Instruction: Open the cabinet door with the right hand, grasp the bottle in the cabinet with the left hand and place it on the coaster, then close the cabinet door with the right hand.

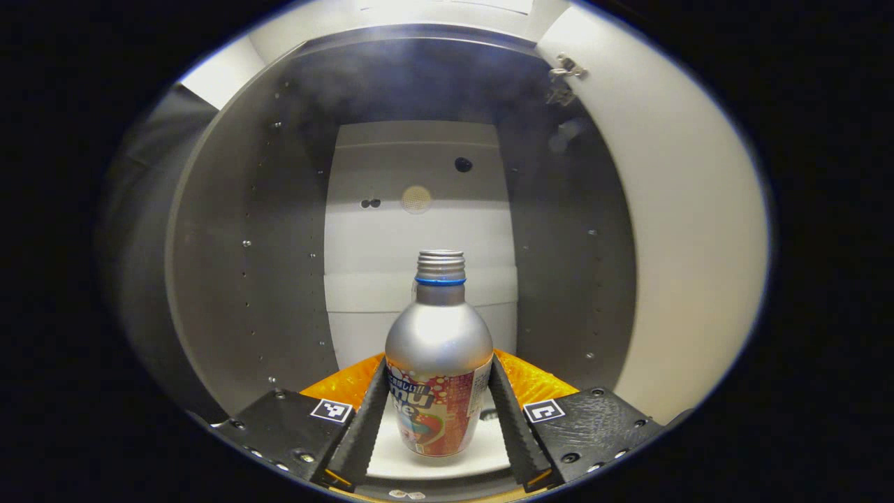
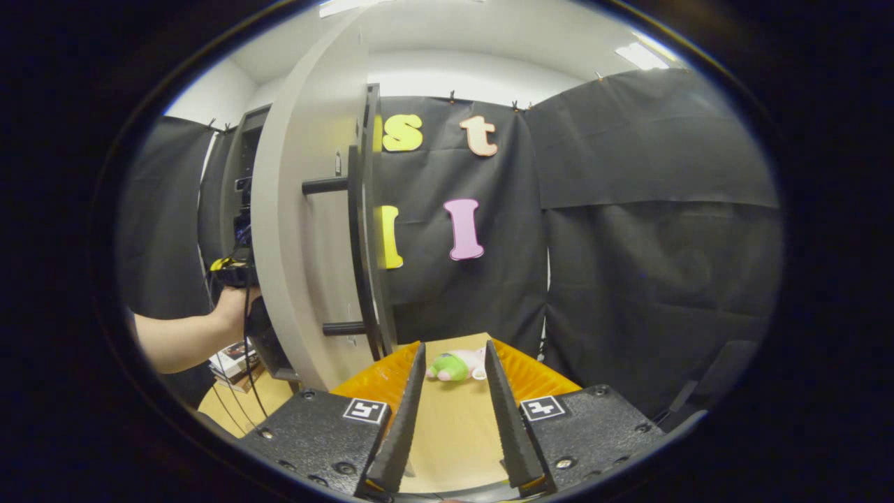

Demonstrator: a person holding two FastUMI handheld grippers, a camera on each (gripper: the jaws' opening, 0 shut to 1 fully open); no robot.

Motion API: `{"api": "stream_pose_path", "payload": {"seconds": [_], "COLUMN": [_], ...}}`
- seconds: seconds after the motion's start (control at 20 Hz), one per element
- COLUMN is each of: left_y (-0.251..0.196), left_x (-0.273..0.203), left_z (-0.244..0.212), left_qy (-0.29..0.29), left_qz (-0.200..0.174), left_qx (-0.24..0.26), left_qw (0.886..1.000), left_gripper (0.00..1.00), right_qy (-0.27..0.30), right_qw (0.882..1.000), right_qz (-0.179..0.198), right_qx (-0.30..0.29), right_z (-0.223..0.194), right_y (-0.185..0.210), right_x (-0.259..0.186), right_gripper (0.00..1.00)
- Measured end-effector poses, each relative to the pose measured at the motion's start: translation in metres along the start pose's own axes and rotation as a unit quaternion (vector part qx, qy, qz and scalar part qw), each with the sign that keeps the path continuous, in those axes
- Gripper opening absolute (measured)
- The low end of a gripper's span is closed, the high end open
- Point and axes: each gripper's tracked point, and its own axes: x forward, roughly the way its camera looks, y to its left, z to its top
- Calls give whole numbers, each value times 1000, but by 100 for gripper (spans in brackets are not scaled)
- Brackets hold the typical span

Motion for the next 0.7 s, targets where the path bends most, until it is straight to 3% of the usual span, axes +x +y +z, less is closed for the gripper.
{"api": "stream_pose_path", "payload": {"seconds": [0.25, 0.6, 0.65, 0.7], "left_y": [-1, 59, 65, 74], "left_x": [-64, -149, -159, -169], "left_z": [5, -21, -27, -34], "left_qy": [2, 13, 14, 15], "left_qz": [5, 74, 79, 87], "left_qx": [-31, -30, -24, -14], "left_qw": [999, 997, 997, 996], "left_gripper": [74, 74, 79, 74], "right_qy": [-3, 0, 0, 1], "right_qw": [1000, 997, 997, 996], "right_qz": [23, 70, 76, 80], "right_qx": [-9, -22, -23, -26], "right_z": [2, -1, -1, -1], "right_y": [-8, -2, 0, 1], "right_x": [11, 26, 28, 32], "right_gripper": [56, 56, 56, 56]}}
